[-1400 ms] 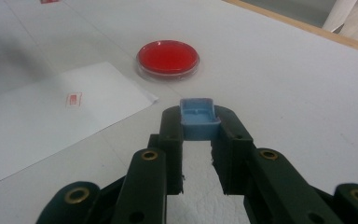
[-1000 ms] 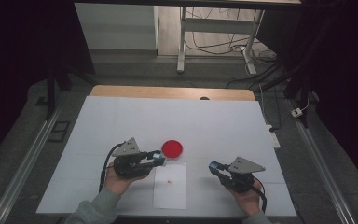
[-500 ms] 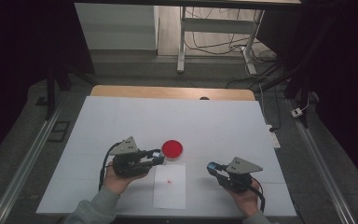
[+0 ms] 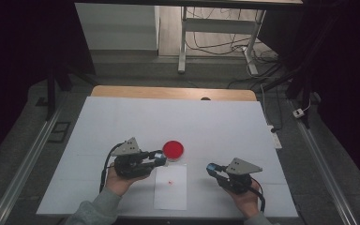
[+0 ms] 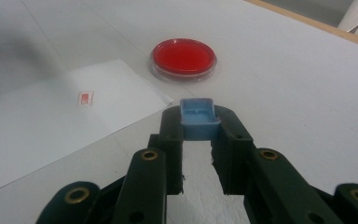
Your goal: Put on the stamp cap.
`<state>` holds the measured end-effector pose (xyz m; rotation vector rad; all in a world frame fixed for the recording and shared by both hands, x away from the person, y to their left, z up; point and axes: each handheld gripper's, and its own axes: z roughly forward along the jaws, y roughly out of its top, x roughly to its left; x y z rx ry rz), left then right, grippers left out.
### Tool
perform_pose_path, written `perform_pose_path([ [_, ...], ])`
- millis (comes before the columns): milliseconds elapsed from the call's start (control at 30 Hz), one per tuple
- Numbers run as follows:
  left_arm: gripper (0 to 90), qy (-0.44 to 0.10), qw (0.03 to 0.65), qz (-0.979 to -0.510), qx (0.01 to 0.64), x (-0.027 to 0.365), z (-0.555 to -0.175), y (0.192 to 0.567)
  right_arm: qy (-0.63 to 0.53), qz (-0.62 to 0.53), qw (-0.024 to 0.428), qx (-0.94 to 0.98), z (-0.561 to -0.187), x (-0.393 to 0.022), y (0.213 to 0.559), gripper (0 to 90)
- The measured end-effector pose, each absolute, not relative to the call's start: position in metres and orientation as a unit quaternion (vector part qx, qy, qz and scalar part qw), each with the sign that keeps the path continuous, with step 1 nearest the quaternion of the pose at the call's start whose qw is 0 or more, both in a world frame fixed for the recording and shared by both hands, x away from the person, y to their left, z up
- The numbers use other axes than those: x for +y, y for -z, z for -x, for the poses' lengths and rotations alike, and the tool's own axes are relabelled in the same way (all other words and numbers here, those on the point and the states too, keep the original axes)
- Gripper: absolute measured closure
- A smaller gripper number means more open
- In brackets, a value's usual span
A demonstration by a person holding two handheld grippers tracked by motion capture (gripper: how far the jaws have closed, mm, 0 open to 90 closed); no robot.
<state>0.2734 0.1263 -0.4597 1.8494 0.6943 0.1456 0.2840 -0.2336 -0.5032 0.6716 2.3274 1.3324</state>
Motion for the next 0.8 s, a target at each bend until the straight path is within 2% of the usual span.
perform_pose_path([
  [800,65.2,-0.059,0.55,-0.782,0.288,0.122,-0.273,0.46,-0.479,-0.216,0.167,0.835,-0.284,-0.203,0.507,73.7],
])
